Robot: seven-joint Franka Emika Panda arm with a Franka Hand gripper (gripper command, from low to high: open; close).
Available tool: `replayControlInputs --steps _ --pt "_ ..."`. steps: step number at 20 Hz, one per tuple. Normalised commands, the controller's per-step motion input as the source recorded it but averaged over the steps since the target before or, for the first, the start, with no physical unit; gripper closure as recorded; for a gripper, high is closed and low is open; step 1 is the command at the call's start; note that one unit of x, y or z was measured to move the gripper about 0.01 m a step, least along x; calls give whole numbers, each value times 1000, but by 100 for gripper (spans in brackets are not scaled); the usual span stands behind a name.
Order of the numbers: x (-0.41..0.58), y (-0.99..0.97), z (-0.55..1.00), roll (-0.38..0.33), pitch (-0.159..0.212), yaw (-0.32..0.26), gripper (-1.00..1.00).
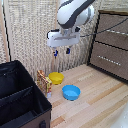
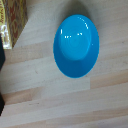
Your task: Locate and clasp the grip of the topmost drawer. Steadily and circumspectly yank the drawer open. Discover and seize the nutrition bar using your clamp. Deposit the nutrition bar in the accessible drawer. Unclench the nutrition bar.
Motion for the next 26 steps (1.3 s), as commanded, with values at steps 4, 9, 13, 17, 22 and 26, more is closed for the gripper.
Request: replayControlInputs --steps 4,9,13,17,22,26 --pt "18 -57 76 -204 -45 195 -100" --pt "-6 -66 133 -255 -19 203 -100" --pt "0 0 148 -271 0 198 -100" --pt "229 164 174 -339 58 105 -100" --pt "359 297 265 -345 46 23 -100" --pt "397 370 376 -316 41 -26 -100"
